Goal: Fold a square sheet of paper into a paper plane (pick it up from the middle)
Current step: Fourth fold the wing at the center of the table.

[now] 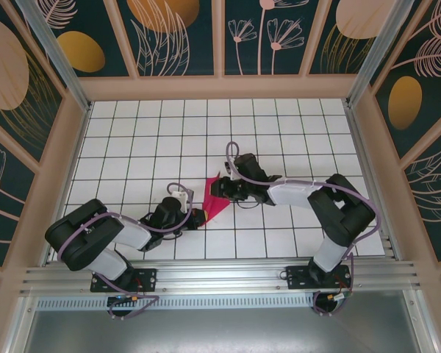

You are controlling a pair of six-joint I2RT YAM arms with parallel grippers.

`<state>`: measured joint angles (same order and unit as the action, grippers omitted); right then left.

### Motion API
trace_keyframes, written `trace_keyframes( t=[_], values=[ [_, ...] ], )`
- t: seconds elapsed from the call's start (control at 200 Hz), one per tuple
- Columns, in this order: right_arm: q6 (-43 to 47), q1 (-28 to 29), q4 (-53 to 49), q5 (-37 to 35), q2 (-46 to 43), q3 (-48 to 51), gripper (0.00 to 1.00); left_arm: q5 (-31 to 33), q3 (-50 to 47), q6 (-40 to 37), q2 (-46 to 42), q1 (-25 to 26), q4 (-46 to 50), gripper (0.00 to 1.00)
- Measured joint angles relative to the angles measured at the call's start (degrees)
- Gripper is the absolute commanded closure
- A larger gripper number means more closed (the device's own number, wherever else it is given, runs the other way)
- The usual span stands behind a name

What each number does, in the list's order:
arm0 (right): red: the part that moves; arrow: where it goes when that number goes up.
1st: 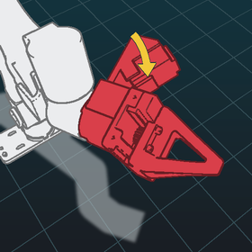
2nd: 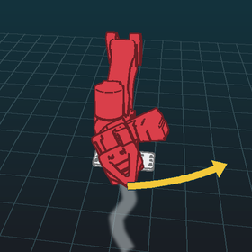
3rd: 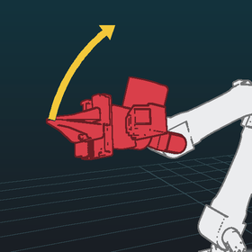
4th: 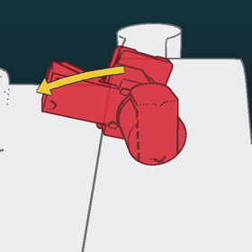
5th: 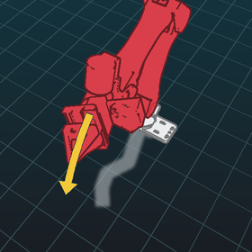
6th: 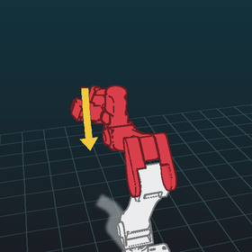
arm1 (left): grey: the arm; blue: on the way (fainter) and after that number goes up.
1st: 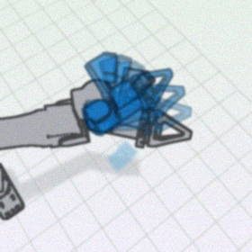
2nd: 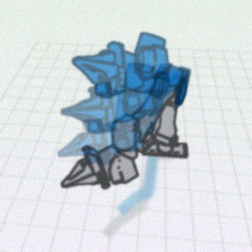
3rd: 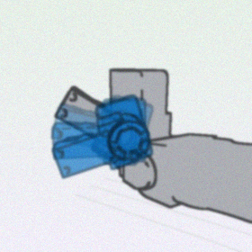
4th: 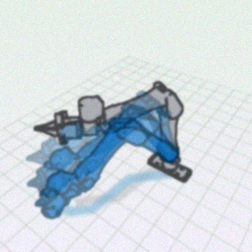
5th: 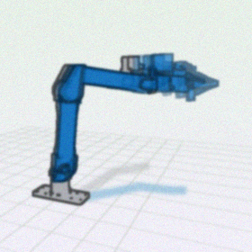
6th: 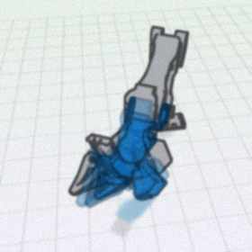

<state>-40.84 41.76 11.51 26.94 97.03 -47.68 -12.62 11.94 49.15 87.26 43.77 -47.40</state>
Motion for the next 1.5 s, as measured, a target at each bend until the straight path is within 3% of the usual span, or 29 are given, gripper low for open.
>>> trace_keyframes(
  t=[0.27,0.345,0.47,0.671,1.086,1.501],
  values=[
    [-1.55,2.36,-4.48,-3.43,2.01,-3.39,0.51,0.04,0.02,-0.48,-1.07,0.00,0.35,1.00],
    [-2.16,3.39,-5.88,-4.87,2.89,-4.52,0.56,0.24,0.07,-1.16,-1.68,0.00,1.31,1.00],
    [-3.74,4.17,-7.65,-7.04,3.78,-5.25,0.68,1.14,0.42,-2.91,-3.08,0.00,3.69,0.91],
    [-5.42,4.22,-9.05,-8.96,4.13,-6.29,0.69,1.46,2.12,-6.05,-4.13,0.00,8.72,0.79],
    [-6.05,4.22,-9.03,-8.92,4.17,-6.45,0.72,2.82,2.27,-8.48,-7.91,0.00,15.34,0.80],
    [-6.25,4.22,-9.01,-8.87,4.17,-6.62,0.81,4.13,2.80,-10.58,-8.26,0.00,18.32,0.75]
  ],
)
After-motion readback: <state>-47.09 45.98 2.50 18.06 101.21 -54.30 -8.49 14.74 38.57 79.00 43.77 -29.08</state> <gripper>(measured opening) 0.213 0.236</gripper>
